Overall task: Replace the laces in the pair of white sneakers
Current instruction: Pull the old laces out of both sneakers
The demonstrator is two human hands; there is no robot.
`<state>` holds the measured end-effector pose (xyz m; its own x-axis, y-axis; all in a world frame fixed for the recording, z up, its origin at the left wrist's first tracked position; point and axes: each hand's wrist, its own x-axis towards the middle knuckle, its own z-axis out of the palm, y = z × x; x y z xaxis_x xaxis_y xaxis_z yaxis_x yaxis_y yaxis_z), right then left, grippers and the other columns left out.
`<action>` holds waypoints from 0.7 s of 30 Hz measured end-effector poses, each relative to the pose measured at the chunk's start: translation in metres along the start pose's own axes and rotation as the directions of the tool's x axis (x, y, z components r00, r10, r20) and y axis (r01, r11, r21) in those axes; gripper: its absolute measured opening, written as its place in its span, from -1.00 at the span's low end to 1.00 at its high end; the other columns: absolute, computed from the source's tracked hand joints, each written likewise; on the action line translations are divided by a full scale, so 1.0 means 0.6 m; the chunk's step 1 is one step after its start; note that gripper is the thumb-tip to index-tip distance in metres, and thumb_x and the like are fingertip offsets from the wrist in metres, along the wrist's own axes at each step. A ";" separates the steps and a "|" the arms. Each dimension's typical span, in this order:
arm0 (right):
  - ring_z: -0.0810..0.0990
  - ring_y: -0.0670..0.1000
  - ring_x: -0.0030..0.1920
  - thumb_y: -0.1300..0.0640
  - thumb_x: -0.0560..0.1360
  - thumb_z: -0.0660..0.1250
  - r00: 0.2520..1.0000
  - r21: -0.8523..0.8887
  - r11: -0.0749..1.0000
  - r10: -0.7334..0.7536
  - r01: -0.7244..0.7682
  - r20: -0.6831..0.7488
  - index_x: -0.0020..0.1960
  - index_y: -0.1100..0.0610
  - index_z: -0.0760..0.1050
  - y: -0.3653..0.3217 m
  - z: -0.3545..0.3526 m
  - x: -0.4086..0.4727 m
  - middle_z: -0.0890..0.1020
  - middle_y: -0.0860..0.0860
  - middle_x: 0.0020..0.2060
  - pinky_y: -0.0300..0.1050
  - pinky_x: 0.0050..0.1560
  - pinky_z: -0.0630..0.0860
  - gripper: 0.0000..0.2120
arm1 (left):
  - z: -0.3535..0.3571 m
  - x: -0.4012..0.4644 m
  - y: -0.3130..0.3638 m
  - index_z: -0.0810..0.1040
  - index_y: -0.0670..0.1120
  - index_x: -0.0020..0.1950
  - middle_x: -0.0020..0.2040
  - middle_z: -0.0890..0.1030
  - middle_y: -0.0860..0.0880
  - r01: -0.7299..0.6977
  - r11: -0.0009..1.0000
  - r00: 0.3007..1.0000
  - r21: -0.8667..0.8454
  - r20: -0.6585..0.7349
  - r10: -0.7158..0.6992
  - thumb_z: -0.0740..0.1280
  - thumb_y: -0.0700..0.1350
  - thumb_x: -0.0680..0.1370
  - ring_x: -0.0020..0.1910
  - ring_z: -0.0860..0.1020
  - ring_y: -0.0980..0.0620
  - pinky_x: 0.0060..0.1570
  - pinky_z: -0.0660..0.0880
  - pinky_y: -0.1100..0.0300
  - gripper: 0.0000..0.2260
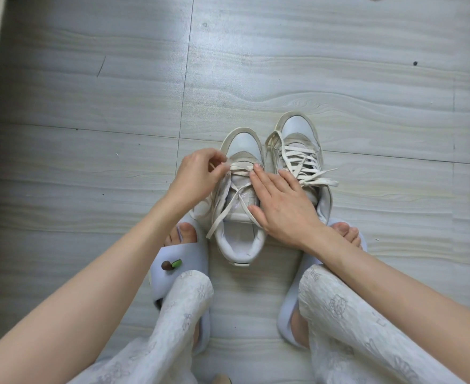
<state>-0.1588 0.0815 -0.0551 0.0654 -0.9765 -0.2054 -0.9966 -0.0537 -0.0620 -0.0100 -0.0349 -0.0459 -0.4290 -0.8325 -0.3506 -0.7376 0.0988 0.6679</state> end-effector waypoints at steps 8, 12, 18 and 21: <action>0.54 0.08 0.22 -0.10 0.48 0.03 1.000 -0.002 1.000 0.007 -0.007 0.028 0.33 0.26 0.42 -0.001 -0.003 0.000 0.50 0.15 0.30 0.02 0.31 0.16 -0.41 | 0.035 -0.015 -0.024 0.54 -0.03 -0.22 -0.30 0.52 0.09 0.120 0.981 0.992 -0.155 -0.012 -0.123 0.37 -0.08 0.50 -0.30 0.48 0.09 -0.17 0.41 0.19 -0.89; 0.53 0.07 0.24 -0.09 0.48 0.02 0.999 0.005 1.000 0.011 -0.012 0.037 0.34 0.25 0.42 -0.003 -0.004 0.000 0.48 0.15 0.31 0.01 0.33 0.14 -0.41 | 0.020 -0.002 -0.021 0.52 -0.13 -0.14 -0.18 0.49 -0.02 -0.019 0.998 0.999 0.056 -0.049 0.022 0.29 -0.10 0.54 -0.11 0.50 -0.07 -0.12 0.32 0.18 -0.88; 0.54 0.10 0.22 -0.11 0.51 -0.01 0.995 0.054 0.998 0.020 -0.025 0.093 0.32 0.26 0.43 -0.003 -0.008 0.002 0.48 0.16 0.31 0.00 0.30 0.12 -0.41 | 0.004 -0.003 -0.019 0.47 -0.17 -0.12 -0.16 0.42 -0.01 -0.176 0.976 0.971 0.129 -0.141 0.194 0.26 -0.12 0.56 -0.17 0.48 -0.14 -0.12 0.45 -0.05 -0.87; 0.61 0.11 0.09 -0.13 0.50 -0.03 0.993 0.089 0.996 0.017 -0.027 0.119 0.28 0.22 0.48 0.003 -0.019 0.013 0.50 0.14 0.29 -0.02 0.21 0.18 -0.41 | -0.002 -0.006 -0.024 0.46 -0.18 -0.09 -0.14 0.42 -0.02 -0.168 0.974 0.965 0.150 -0.177 0.193 0.25 -0.13 0.57 -0.17 0.47 -0.13 -0.14 0.44 -0.06 -0.87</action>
<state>-0.1605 0.0716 -0.0457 0.0543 -0.9456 -0.3208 -0.9896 -0.0082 -0.1433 0.0029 -0.0338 -0.0532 -0.4644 -0.8807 -0.0931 -0.7250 0.3177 0.6110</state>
